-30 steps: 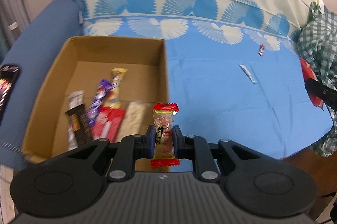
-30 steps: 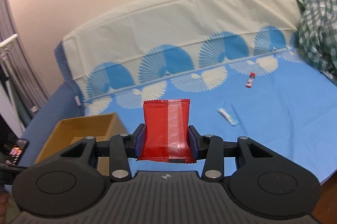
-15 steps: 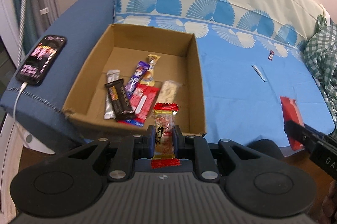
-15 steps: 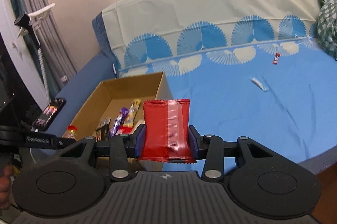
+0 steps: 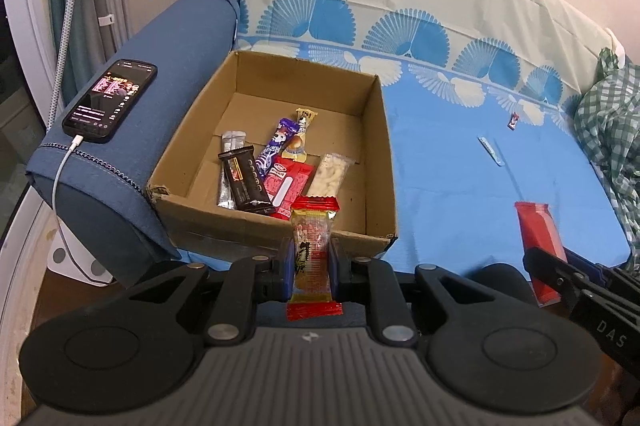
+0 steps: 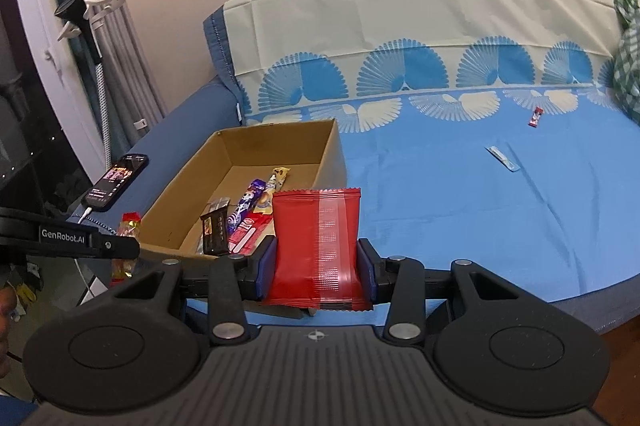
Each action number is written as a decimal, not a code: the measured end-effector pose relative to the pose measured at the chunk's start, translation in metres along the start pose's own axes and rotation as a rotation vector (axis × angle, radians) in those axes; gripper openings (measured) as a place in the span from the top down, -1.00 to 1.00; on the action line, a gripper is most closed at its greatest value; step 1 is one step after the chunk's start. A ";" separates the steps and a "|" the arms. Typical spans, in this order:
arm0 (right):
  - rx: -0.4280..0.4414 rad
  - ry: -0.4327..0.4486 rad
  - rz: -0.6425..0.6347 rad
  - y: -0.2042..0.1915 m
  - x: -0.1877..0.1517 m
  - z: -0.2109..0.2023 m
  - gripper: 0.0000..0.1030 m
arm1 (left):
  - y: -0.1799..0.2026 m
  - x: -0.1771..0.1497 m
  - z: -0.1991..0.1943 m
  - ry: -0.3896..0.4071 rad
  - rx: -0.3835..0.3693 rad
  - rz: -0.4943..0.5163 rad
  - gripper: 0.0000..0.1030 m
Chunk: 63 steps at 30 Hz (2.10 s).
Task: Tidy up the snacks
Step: 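Carry the red candy and red pack over the box with both tools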
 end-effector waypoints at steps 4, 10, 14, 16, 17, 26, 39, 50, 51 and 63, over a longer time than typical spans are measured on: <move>0.003 0.002 -0.012 -0.003 0.000 -0.002 0.14 | -0.001 -0.004 -0.003 0.001 -0.001 0.006 0.64; 0.003 -0.003 -0.022 -0.005 -0.001 -0.002 0.14 | -0.004 -0.005 -0.005 0.004 -0.002 -0.003 0.64; 0.001 -0.009 -0.027 -0.007 -0.001 -0.001 0.14 | -0.005 -0.004 -0.004 0.004 -0.003 -0.003 0.64; 0.001 -0.013 -0.029 -0.007 0.000 0.001 0.14 | -0.005 -0.004 -0.004 0.002 -0.004 -0.004 0.64; 0.001 -0.016 -0.030 -0.007 0.000 0.002 0.14 | -0.006 -0.004 -0.004 0.002 -0.004 -0.005 0.64; 0.000 -0.047 -0.057 -0.011 0.004 0.015 0.14 | -0.016 0.003 0.002 0.002 0.000 -0.035 0.64; 0.012 -0.095 -0.111 -0.029 0.023 0.050 0.14 | -0.036 0.029 0.031 -0.020 0.015 -0.044 0.64; 0.034 -0.126 -0.139 -0.049 0.042 0.092 0.14 | -0.047 0.061 0.063 -0.041 0.016 -0.023 0.64; 0.039 -0.129 -0.143 -0.052 0.044 0.096 0.14 | -0.048 0.064 0.065 -0.043 0.017 -0.023 0.64; 0.069 -0.169 -0.157 -0.068 0.061 0.151 0.14 | -0.056 0.092 0.111 -0.086 0.029 -0.002 0.64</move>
Point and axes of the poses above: each gripper's, at about its wrist camera, not at the fingertips, and z roughly the way its jaws point, y to its right, x to its top, the point moved 1 cm from there along z, roughly the way its jaws point, and after that the axes turned 3 degrees about -z, right-handed, at the moved point
